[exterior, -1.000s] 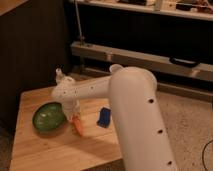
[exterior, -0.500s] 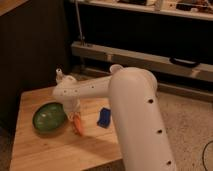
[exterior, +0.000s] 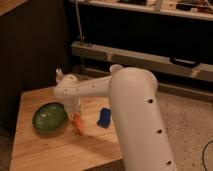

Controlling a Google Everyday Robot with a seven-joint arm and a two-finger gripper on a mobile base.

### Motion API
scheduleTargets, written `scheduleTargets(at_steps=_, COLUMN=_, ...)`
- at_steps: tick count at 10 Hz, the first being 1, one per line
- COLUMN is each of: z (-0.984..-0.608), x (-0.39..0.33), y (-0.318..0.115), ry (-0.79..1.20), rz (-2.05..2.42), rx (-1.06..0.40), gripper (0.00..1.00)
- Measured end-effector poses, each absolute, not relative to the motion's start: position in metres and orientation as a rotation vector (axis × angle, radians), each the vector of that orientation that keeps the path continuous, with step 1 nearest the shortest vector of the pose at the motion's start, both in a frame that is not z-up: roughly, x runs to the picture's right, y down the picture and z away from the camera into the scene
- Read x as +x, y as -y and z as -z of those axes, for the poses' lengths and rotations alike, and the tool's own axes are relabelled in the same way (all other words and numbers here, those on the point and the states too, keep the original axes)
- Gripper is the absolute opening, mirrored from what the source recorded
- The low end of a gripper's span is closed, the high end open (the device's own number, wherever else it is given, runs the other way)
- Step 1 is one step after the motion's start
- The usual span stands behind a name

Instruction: Drag the pepper across the table

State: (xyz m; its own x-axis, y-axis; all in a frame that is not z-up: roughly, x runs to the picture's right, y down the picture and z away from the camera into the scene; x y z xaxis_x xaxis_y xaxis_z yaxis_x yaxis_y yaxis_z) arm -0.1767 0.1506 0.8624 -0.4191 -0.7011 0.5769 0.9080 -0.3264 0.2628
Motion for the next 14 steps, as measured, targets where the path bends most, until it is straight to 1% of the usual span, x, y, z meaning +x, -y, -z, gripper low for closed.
scheduleTargets(at_steps=2, z=-0.873, x=-0.161, y=-0.139, ry=0.669, rz=1.876, rx=-0.449, gripper=0.32)
scheduleTargets(at_steps=5, z=-0.903, x=-0.121, y=-0.106, ry=0.649, rz=1.816, rx=-0.463, gripper=0.32)
scheduleTargets(at_steps=10, z=-0.901, x=-0.121, y=-0.107, ry=0.65, rz=1.821, rx=-0.466, gripper=0.32)
scheduleTargets(at_steps=13, z=-0.909, x=-0.095, y=-0.102, ry=0.637, rz=1.769, rx=-0.48, gripper=0.32)
scheduleTargets(at_steps=14, z=-0.908, x=-0.098, y=-0.101, ry=0.638, rz=1.778, rx=-0.478, gripper=0.32)
